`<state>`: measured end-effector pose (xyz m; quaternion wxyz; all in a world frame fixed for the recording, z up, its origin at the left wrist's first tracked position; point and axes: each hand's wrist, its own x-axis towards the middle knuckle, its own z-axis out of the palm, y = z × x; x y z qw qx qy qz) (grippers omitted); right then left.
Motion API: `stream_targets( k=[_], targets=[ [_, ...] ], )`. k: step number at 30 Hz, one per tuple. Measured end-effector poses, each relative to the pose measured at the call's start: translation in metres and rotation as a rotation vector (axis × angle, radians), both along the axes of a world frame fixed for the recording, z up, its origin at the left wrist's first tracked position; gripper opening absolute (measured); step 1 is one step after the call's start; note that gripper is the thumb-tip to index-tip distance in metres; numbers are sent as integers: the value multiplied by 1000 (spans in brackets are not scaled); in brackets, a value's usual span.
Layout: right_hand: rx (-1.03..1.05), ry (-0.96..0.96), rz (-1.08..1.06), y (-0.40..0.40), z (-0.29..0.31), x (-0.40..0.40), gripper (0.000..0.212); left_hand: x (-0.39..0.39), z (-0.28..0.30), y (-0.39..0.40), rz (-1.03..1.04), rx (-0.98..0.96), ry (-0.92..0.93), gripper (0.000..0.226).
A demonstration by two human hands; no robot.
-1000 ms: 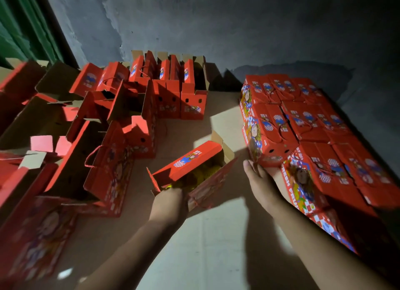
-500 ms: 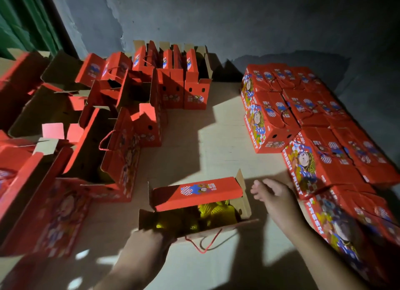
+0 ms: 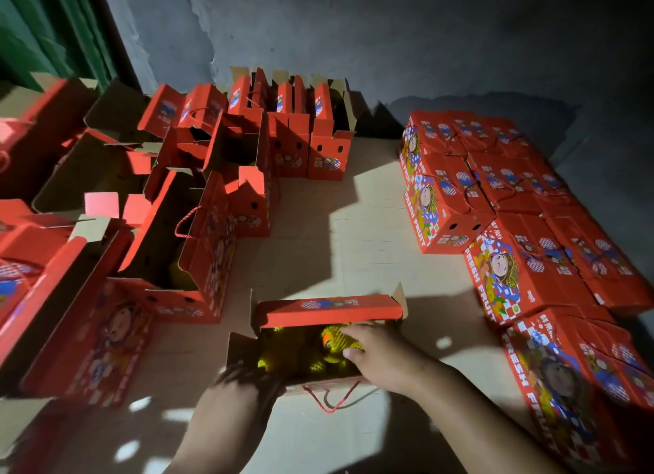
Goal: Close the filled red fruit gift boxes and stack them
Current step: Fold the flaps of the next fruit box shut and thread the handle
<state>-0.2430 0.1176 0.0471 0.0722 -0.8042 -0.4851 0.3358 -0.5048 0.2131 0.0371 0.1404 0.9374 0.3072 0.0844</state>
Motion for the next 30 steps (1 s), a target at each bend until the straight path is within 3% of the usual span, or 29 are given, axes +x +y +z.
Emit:
stream_targets(
  k=[4,6,9,11,12,18,27,30],
  targets=[
    [72,-13,3,1,0,6,63,-11,8,-1,205,-101,-227,40],
    [96,-30,2,3,1,10,68,-17,0,3,389,-273,-330,37],
    [173,-37,3,11,1,16,70,-22,-16,17,594,-688,-476,44],
    [210,-21,-8,16,0,20,72,-25,-27,28,627,-907,-499,42],
    [219,-12,-11,17,-1,22,73,-27,-33,31,580,-923,-465,42],
    [239,0,9,11,-5,23,79,-27,-51,51,278,-823,-291,71],
    [295,-18,-6,3,-6,25,75,4,-61,65,-39,-363,67,70],
    [327,-16,-25,2,-11,26,70,7,-57,68,-92,-299,166,71]
  ],
)
